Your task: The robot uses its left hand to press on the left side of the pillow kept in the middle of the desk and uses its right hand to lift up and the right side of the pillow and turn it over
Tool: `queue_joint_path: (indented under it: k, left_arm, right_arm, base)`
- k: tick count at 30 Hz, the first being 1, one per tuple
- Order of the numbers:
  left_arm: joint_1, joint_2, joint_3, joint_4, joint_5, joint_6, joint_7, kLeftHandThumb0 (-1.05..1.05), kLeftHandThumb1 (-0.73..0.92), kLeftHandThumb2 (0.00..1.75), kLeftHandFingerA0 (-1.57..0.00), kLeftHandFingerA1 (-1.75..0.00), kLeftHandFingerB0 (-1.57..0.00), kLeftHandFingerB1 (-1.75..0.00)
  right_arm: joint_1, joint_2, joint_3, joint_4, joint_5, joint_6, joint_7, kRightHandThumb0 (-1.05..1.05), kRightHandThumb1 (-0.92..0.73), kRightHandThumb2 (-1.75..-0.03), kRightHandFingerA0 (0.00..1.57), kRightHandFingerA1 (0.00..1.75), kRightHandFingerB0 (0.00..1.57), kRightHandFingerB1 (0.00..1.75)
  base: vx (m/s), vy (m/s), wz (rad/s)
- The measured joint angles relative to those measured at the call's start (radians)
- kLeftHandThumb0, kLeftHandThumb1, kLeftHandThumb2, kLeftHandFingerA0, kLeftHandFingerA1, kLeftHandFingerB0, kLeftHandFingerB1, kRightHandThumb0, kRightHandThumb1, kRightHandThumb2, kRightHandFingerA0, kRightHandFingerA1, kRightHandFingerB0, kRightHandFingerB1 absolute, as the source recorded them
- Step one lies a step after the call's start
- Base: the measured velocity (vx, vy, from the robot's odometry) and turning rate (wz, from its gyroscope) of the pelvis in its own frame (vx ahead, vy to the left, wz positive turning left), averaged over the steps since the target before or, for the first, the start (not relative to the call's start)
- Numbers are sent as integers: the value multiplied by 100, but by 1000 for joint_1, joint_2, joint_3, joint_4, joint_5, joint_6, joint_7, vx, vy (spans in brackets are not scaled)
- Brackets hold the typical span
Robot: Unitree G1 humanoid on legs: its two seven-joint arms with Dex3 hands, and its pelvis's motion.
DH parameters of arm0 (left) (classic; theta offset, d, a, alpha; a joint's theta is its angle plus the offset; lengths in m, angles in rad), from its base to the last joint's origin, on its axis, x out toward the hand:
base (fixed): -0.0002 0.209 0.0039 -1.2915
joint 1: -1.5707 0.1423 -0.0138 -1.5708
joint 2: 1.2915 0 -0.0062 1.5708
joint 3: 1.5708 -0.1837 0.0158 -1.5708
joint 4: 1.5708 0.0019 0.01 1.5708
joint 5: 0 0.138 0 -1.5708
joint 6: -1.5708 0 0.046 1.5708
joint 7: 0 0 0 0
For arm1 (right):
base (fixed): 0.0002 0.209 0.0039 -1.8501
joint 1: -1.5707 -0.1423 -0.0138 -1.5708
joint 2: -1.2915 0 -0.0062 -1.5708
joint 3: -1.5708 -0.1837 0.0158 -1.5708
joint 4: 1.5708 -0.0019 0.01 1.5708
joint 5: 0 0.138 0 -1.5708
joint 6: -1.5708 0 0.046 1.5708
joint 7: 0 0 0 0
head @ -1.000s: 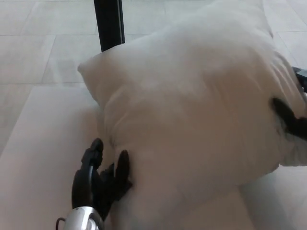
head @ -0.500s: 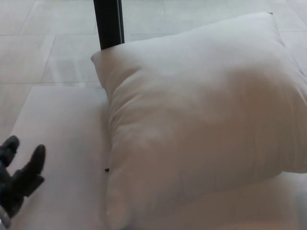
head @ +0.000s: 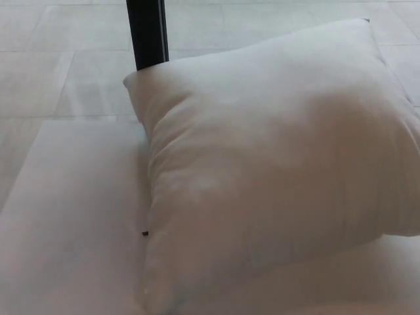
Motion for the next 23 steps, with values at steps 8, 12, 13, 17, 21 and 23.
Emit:
queue_joint_path:
  k: [8, 12, 13, 17, 21, 23]
  left_arm:
    - [154, -8, 89, 204, 6, -30, -20, -104, 21, 103, -48, -117, 0, -104]
    - [234, -9, 93, 315, 19, -60, -25, -105, 41, 60, -80, -122, -17, -164]
    - [251, -7, 93, 350, 23, -71, -27, -105, 40, 59, -85, -111, -20, -161]
    - [299, -2, 96, 459, 41, -118, -36, -105, 38, 62, -86, -116, -20, -166]
    - [320, 1, 93, 530, 59, -167, -53, -105, 53, 54, -72, -123, -10, -158]
    - [326, 2, 91, 547, 65, -185, -61, -105, 53, 54, -72, -123, -10, -158]
  right_arm:
    - [105, 4, -162, 265, 37, -56, -27, -80, -71, -61, 70, 144, 3, 63]
    - [176, 6, -194, 416, 46, -98, -46, -80, -71, -61, 70, 144, 3, 63]
    - [191, 6, -200, 454, 48, -111, -52, -80, -71, -61, 70, 144, 3, 63]
    - [223, 6, -217, 566, 58, -160, -69, -80, -71, -61, 70, 144, 3, 63]
    - [231, 5, -222, 641, 73, -205, -81, -80, -71, -61, 70, 144, 3, 63]
    - [233, 5, -222, 663, 79, -222, -85, -80, -71, -61, 70, 144, 3, 63]
  base:
    - [0, 0, 0]
    - [0, 0, 0]
    - [0, 0, 0]
    - [0, 0, 0]
    - [0, 0, 0]
    - [0, 0, 0]
